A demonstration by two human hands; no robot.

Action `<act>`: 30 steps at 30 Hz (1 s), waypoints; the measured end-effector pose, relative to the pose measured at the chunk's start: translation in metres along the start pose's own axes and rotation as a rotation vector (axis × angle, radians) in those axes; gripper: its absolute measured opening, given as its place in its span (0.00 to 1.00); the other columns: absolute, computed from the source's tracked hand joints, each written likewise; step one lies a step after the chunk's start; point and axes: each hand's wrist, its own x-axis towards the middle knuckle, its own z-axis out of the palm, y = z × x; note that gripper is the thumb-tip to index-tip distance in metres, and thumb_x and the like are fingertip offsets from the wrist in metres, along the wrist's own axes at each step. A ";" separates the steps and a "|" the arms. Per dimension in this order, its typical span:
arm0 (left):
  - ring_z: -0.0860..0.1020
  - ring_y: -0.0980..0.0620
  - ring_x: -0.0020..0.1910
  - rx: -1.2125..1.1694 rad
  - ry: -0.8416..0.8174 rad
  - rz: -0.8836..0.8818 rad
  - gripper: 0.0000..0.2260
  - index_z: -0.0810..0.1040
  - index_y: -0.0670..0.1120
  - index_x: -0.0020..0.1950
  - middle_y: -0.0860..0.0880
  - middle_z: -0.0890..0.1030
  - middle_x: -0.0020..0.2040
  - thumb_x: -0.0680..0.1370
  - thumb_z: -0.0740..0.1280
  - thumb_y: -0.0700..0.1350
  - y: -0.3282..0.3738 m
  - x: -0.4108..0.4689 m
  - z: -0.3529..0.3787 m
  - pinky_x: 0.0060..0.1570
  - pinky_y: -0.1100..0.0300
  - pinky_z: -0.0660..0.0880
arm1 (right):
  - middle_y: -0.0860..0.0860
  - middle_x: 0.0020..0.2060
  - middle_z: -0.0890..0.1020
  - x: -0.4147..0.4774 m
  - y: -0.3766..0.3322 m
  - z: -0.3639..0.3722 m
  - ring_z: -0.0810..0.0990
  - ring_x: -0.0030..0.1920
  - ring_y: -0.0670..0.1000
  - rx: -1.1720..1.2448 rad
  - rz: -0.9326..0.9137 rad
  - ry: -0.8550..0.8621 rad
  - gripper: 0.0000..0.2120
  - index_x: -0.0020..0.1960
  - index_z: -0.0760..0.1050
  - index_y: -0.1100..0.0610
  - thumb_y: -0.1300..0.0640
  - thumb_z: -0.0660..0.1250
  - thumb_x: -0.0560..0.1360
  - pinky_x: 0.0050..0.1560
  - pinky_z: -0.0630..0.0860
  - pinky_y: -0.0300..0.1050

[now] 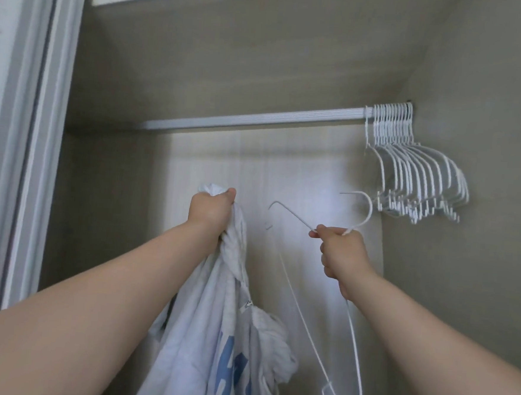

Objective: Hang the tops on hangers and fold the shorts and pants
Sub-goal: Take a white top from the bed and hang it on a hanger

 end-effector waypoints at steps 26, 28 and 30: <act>0.82 0.41 0.55 0.248 0.395 -0.119 0.14 0.77 0.42 0.55 0.42 0.83 0.54 0.79 0.69 0.52 0.095 -0.468 -0.035 0.61 0.45 0.77 | 0.46 0.22 0.64 -0.286 -0.070 -0.203 0.60 0.19 0.45 0.223 -0.007 -0.490 0.11 0.41 0.81 0.53 0.55 0.64 0.80 0.21 0.57 0.35; 0.82 0.38 0.55 0.271 0.444 -0.152 0.12 0.78 0.44 0.47 0.41 0.84 0.50 0.79 0.69 0.52 0.095 -0.503 -0.044 0.60 0.43 0.78 | 0.46 0.22 0.63 -0.311 -0.070 -0.216 0.58 0.19 0.46 0.274 0.034 -0.556 0.10 0.43 0.81 0.54 0.56 0.64 0.80 0.21 0.55 0.33; 0.83 0.38 0.53 0.296 0.498 -0.178 0.12 0.77 0.44 0.44 0.39 0.84 0.48 0.78 0.69 0.52 0.094 -0.537 -0.053 0.58 0.43 0.79 | 0.46 0.22 0.62 -0.335 -0.069 -0.228 0.57 0.20 0.46 0.323 0.075 -0.619 0.09 0.44 0.81 0.56 0.57 0.64 0.80 0.22 0.54 0.33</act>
